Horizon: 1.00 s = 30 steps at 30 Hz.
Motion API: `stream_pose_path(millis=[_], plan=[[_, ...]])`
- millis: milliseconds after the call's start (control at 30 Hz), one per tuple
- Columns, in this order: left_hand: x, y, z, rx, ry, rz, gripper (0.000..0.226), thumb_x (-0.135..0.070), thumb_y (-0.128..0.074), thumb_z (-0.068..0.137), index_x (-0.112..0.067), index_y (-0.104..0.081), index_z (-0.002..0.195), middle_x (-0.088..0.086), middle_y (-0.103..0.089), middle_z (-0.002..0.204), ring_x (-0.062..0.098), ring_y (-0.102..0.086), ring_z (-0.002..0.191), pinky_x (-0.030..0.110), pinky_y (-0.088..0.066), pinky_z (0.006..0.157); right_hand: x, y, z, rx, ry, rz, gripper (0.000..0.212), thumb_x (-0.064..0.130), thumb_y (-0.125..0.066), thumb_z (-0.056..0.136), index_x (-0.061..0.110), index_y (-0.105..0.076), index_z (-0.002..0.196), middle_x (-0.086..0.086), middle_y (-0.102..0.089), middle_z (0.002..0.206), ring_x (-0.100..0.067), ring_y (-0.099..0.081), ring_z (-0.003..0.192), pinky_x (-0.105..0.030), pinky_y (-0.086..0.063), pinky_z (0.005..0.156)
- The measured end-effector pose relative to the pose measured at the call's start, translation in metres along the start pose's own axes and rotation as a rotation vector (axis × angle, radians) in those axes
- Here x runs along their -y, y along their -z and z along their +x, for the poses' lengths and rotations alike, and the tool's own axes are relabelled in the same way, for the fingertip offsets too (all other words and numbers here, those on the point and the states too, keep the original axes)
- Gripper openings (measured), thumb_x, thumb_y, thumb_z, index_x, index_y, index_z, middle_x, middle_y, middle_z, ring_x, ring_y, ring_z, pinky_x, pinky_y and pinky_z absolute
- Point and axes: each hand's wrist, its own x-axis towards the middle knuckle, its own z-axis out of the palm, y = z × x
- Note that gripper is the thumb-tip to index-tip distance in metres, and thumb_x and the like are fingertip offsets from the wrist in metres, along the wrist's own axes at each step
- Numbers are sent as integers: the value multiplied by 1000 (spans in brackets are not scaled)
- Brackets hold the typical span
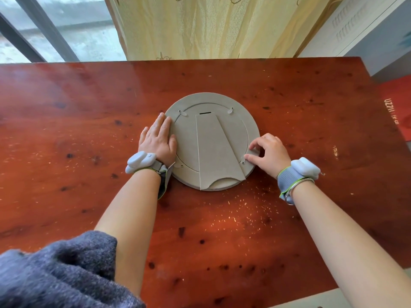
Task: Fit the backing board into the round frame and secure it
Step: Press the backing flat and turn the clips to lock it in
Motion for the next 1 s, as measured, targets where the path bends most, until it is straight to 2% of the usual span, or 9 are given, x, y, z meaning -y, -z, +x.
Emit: stream_pose_path(millis=[100, 200, 367, 500, 567, 800, 900, 1000], plan=[[0, 1, 1, 7, -6, 0, 65, -33, -24, 85, -17, -27, 147, 1, -19, 159, 17, -23, 146, 36, -9, 121, 8, 2, 5, 39, -23, -35, 24, 29, -74, 74, 11, -60, 84, -1, -44, 79, -32, -48, 100, -34, -40, 85], [0, 1, 0, 0, -1, 1, 69, -33, -23, 80, -17, -28, 147, 1, -20, 159, 17, -24, 145, 36, -10, 121, 13, 0, 6, 48, -40, -49, 29, 33, -74, 74, 17, -50, 78, -3, -41, 86, -31, -48, 101, -37, -41, 87], [0, 2, 0, -20, -6, -17, 68, -32, -25, 80, -16, -32, 146, 2, -23, 158, 18, -27, 144, 37, -11, 120, 8, 2, 3, 53, -31, -6, 30, 25, -70, 80, 2, -60, 96, -4, -39, 91, -32, -45, 105, -30, -31, 87], [1, 0, 0, -25, -8, -16, 67, -32, -25, 80, -16, -32, 145, 2, -24, 158, 17, -27, 144, 37, -12, 120, 4, 7, -5, 136, -21, -2, 42, 25, -75, 74, 6, -59, 107, -13, -48, 105, -30, -42, 109, -28, -31, 92], [2, 0, 0, -28, -15, -13, 67, -32, -26, 80, -16, -33, 145, 3, -24, 158, 18, -27, 144, 37, -12, 120, 5, 3, -7, 113, -36, -4, 45, 26, -77, 71, 7, -58, 107, -16, -49, 113, -30, -42, 110, -29, -32, 92], [3, -1, 0, -19, -15, -11, 67, -32, -25, 81, -16, -31, 146, 3, -23, 158, 18, -26, 145, 37, -12, 121, 9, -15, -15, -60, -84, 77, 35, 21, -77, 73, 3, -64, 100, -19, -52, 111, -36, -42, 109, -33, -33, 95], [3, -1, 1, -15, -13, -1, 68, -33, -24, 81, -16, -30, 146, 2, -22, 159, 17, -25, 145, 36, -11, 121, 11, -19, -17, -81, -84, 112, 28, 26, -73, 74, 6, -68, 93, -8, -44, 98, -35, -40, 110, -34, -32, 97], [2, 0, 0, -14, -14, 0, 68, -33, -24, 81, -17, -29, 147, 2, -21, 159, 17, -24, 145, 36, -10, 121, 13, -21, -17, -84, -83, 119, 17, 19, -71, 78, 7, -70, 90, -1, -35, 97, -34, -38, 112, -33, -31, 99]])
